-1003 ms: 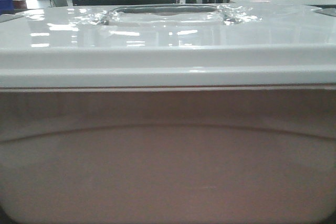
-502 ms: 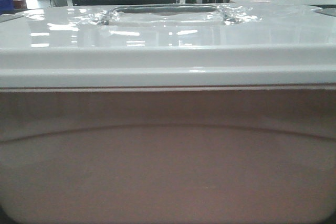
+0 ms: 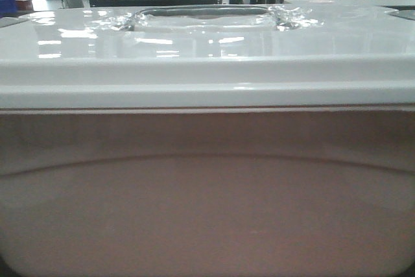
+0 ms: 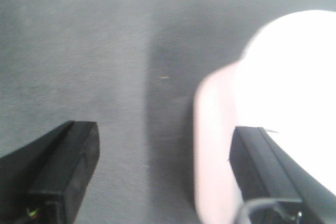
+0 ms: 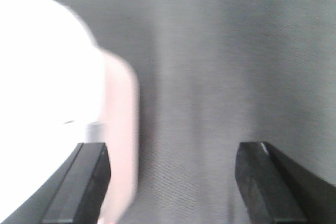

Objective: Grab white bin and place on right shelf

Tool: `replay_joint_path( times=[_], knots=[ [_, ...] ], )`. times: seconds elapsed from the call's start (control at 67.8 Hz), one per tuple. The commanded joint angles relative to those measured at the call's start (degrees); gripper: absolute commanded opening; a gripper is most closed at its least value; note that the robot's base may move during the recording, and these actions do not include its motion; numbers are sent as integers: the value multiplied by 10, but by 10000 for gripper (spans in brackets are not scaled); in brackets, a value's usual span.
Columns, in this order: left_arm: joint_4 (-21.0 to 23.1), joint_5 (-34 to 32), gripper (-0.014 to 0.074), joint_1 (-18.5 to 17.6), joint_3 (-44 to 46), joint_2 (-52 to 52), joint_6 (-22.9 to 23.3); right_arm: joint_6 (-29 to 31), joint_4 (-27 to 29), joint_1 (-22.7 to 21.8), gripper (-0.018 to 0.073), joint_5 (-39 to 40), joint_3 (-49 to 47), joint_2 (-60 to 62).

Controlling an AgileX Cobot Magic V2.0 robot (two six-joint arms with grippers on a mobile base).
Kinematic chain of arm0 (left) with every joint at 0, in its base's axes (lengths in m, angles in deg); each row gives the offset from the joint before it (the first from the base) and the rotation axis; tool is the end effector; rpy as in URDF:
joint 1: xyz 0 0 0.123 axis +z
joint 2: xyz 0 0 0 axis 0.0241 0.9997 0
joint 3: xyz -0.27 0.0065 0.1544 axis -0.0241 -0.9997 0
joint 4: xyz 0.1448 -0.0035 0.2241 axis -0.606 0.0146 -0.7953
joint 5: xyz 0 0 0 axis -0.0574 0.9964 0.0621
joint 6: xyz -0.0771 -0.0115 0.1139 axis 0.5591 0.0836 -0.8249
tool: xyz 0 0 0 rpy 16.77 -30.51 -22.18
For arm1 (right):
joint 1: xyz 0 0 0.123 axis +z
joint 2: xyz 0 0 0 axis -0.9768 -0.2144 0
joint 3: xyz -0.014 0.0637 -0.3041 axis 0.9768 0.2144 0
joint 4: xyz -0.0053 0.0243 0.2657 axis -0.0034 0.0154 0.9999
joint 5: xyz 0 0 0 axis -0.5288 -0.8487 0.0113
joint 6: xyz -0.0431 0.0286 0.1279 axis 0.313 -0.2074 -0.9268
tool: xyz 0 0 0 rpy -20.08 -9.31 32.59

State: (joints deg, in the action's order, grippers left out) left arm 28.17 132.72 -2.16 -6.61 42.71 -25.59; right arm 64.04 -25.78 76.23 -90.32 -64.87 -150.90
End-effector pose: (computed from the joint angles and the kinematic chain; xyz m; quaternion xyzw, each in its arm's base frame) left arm 0.2400 -0.0609 0.3479 0.0347 0.9433 -0.1832 0.2747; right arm 0.2331 0.0383 0.3473 0.0251 0.9597 0.1660 0.2252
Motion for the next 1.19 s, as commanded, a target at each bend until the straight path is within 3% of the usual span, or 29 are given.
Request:
replay_joint_path(
  times=[0.0,0.074,0.177,0.221,0.31,0.428,0.502,0.664,0.826,1.062,1.18],
  knots=[
    [48,0,421,1,33,-10,-13,39,68,-1,589,3,-24,9],
    [96,-1,421,1,41,-10,-27,66,134,-1,589,0,-24,8],
    [196,0,421,1,45,-10,-82,118,246,-1,589,-1,-24,7],
    [226,1,421,2,45,-10,-95,132,269,-1,589,-1,-24,7],
    [259,14,421,2,45,-10,-116,139,277,-2,589,-3,-24,7],
    [271,18,421,7,45,-5,-128,157,278,-20,589,-13,-24,0],
    [308,26,421,31,45,11,-135,172,283,-36,589,-24,-24,-14],
    [396,107,421,104,45,53,-221,217,310,-63,589,-59,-23,-39],
    [373,141,421,153,31,78,-251,260,312,-114,589,-75,-22,-39],
    [379,141,421,156,-34,82,-288,273,371,-129,589,-75,24,-62],
    [381,141,421,156,-60,82,-294,281,373,-129,589,-76,73,-56]
  ],
)
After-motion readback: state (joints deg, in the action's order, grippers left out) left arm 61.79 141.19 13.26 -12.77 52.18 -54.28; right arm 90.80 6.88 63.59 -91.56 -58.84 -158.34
